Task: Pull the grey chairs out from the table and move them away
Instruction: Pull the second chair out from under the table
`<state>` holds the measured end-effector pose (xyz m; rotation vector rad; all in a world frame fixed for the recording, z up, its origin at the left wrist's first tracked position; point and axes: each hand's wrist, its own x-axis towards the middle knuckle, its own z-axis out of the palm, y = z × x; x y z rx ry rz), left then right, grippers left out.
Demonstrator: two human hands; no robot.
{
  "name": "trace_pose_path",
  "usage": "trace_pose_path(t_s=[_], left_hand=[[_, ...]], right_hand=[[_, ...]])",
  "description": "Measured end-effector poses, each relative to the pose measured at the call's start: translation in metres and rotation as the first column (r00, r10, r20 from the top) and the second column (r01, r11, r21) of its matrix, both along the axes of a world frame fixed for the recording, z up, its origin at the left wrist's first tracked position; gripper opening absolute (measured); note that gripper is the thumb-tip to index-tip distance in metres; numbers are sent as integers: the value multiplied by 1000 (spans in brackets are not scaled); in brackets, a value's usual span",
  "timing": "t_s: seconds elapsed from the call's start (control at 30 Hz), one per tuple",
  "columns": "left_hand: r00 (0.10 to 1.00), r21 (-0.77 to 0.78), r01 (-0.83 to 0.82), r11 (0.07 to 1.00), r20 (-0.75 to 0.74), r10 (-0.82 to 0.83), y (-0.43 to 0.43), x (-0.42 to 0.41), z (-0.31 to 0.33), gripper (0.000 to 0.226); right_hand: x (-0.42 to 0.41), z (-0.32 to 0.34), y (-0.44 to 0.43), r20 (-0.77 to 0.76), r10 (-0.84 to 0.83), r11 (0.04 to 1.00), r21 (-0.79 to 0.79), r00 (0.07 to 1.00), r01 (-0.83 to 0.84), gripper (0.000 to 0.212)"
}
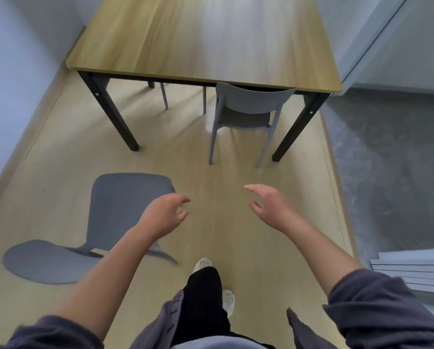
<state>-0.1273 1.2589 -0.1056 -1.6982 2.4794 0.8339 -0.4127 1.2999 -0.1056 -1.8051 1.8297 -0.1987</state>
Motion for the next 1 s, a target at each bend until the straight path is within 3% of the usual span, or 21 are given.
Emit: trace_pose_path(t_s=[0.27,0.5,0.6,0.77,0.87,1.0], left_hand=[[997,18,72,997,34,-73,-128,-98,-30,36],[989,-92,144,985,-11,-145,-293,-198,-41,47],[984,-202,177,963,41,-172,-359,-231,-44,61],[946,-98,238,966,250,-208,-446,-270,-65,61],[908,-19,293,956,319,-272,-470,-278,-82,50],[915,-60,316,947,283,-287,-489,-279,-94,44]], right_hand=[[-93,-5,-113,-33,-104,995,-5,994,104,48],[-163,-15,-261,-118,-158,985,51,980,165,59],[-182,-21,-321,-205,-115,993,16,972,121,68],[-209,-43,-401,-361,29,989,143,932,24,75],[-223,-60,-428,-381,110,976,218,918,-27,66],[-234,-75,-455,-419,147,982,173,896,-80,51]])
